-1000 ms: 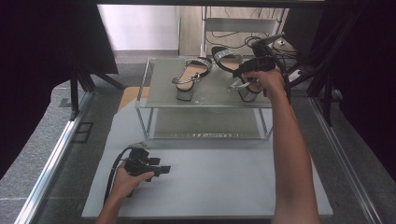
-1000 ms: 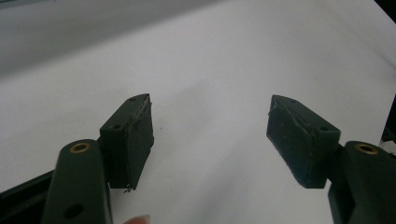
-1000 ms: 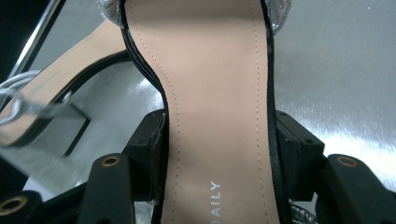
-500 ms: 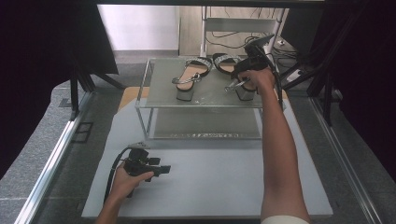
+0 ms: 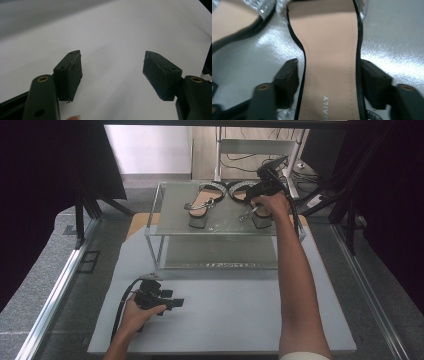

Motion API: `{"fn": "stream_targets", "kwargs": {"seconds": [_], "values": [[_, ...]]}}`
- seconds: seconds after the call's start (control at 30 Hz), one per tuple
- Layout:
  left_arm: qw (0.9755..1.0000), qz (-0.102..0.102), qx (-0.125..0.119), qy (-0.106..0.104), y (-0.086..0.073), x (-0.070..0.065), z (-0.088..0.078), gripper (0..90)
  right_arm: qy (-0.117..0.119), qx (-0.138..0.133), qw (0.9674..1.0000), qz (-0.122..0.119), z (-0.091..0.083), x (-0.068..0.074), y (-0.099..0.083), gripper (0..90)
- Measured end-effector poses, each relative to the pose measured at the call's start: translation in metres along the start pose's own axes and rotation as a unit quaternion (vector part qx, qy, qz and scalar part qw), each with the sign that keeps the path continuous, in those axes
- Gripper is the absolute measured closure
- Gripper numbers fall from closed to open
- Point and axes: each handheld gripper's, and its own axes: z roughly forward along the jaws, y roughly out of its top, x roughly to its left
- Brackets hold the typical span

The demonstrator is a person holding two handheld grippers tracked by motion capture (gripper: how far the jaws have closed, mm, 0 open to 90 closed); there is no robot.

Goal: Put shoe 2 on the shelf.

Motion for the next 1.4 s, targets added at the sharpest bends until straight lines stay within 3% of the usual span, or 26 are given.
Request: {"fn": "stream_targets", "kwargs": {"seconds": [0.03,0.1,0.13,0.23,0.3,0.33,0.37,0.4,0.47,0.53,0.6,0.7,0.77,0.83,0.87,0.97,1.13,1.23,1.27,1.3,1.37,1.4], "values": [[1.0,0.0,0.0,0.0,0.0,0.0,0.0,31.5,0.0,0.0,1.0,0.0,0.0,0.0,0.0,29.4],[1.0,0.001,-0.005,0.003,0.0,-0.001,-0.001,31.6,-0.004,-0.049,0.9988,-0.007,-0.011,0.003,0.0,28.5],[1.0,0.001,-0.009,0.004,0.0,-0.001,-0.003,32.2,0.019,-0.079,0.9967,-0.007,-0.022,0.005,0.0,28.5],[0.9997,0.0,-0.02,0.012,0.001,0.0,-0.006,32.5,0.035,-0.101,0.9942,-0.007,-0.031,0.004,-0.001,29.3],[0.9992,-0.005,-0.034,0.021,0.001,0.001,-0.011,33.3,0.052,-0.12,0.9913,-0.016,-0.041,0.002,-0.004,31.7],[0.9989,-0.008,-0.041,0.024,0.002,0.002,-0.013,34.4,0.072,-0.135,0.9879,-0.024,-0.05,-0.001,-0.011,34.9],[0.9986,-0.011,-0.045,0.024,0.002,0.002,-0.015,34.4,0.072,-0.135,0.9879,-0.024,-0.05,-0.001,-0.011,34.9],[0.998,-0.016,-0.056,0.026,0.003,0.0,-0.018,36.1,0.088,-0.157,0.9832,-0.033,-0.061,-0.005,-0.022,38.5],[0.9979,-0.012,-0.057,0.027,0.005,-0.002,-0.02,36.6,0.09,-0.163,0.9818,-0.035,-0.066,-0.007,-0.027,40.4],[0.997,0.0,-0.066,0.039,0.008,-0.008,-0.026,40.1,0.093,-0.174,0.9788,-0.055,-0.083,-0.019,-0.048,45.6],[0.9959,0.007,-0.079,0.043,0.011,-0.013,-0.033,42.1,0.091,-0.176,0.9782,-0.062,-0.087,-0.023,-0.055,47.4],[0.9936,0.013,-0.101,0.047,0.022,-0.018,-0.045,48.3,0.068,-0.19,0.976,-0.082,-0.096,-0.034,-0.077,54.8],[0.9915,0.011,-0.118,0.054,0.031,-0.02,-0.053,54.8,0.065,-0.185,0.9761,-0.093,-0.097,-0.041,-0.089,59.7],[0.9891,0.01,-0.136,0.056,0.043,-0.02,-0.062,69.9,0.061,-0.176,0.9767,-0.107,-0.096,-0.051,-0.103,70.2],[0.9882,0.01,-0.142,0.056,0.049,-0.02,-0.067,69.9,0.061,-0.176,0.9767,-0.107,-0.096,-0.051,-0.103,70.2],[0.988,0.015,-0.142,0.058,0.069,-0.018,-0.078,82.7,0.059,-0.168,0.9778,-0.11,-0.093,-0.062,-0.114,82.2],[0.9867,0.018,-0.147,0.068,0.106,-0.013,-0.09,89.4,0.056,-0.172,0.9773,-0.111,-0.086,-0.071,-0.122,89.3],[0.9857,0.012,-0.149,0.077,0.133,-0.007,-0.089,89.9,0.053,-0.172,0.9773,-0.111,-0.077,-0.073,-0.125,89.5],[0.9855,0.008,-0.147,0.084,0.15,-0.003,-0.086,89.9,0.054,-0.173,0.9771,-0.112,-0.071,-0.071,-0.126,89.5],[0.9855,0.008,-0.147,0.084,0.15,-0.003,-0.086,89.9,0.054,-0.173,0.9771,-0.112,-0.071,-0.071,-0.126,89.5],[0.9844,0.002,-0.147,0.097,0.167,0.001,-0.081,90.0,0.051,-0.17,0.9772,-0.116,-0.064,-0.068,-0.126,89.5],[0.9816,-0.001,-0.156,0.11,0.18,0.004,-0.076,90.0,0.045,-0.169,0.9772,-0.12,-0.058,-0.064,-0.126,89.5]]}}
